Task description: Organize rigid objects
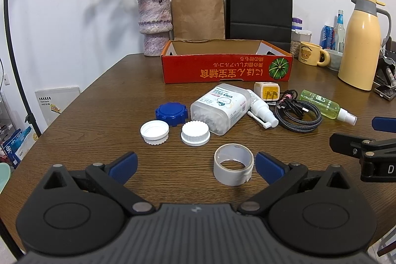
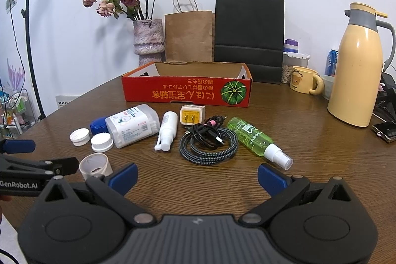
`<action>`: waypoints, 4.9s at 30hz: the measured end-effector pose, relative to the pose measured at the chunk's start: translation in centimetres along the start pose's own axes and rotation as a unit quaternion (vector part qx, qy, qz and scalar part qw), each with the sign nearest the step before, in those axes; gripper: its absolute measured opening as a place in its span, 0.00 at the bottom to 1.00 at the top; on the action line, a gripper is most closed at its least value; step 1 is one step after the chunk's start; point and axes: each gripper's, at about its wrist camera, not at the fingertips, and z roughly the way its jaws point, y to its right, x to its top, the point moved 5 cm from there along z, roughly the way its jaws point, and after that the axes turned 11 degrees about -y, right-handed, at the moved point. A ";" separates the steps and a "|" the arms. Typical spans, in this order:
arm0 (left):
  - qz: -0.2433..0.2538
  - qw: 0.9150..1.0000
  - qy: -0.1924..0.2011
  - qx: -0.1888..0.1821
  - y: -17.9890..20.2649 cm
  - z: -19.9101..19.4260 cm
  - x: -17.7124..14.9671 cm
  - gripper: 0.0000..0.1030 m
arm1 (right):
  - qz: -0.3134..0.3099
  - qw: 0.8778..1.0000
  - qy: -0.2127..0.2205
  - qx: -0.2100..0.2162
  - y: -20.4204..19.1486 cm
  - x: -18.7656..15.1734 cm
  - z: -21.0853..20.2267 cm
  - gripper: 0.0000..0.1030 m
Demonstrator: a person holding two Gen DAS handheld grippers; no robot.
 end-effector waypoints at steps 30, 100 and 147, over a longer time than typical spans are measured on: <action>0.007 1.000 0.001 -0.004 0.9 -0.5 0.1 1.00 | 0.001 1.000 0.001 0.001 0.5 -0.1 0.0 1.00; -0.038 0.999 0.004 -0.017 -1.0 3.8 4.1 0.43 | -0.082 0.996 -0.017 0.022 1.4 5.9 8.8 0.77; -0.027 0.997 0.065 -0.019 -1.3 3.1 11.7 0.43 | -0.051 0.997 0.061 0.016 0.5 11.0 7.8 0.24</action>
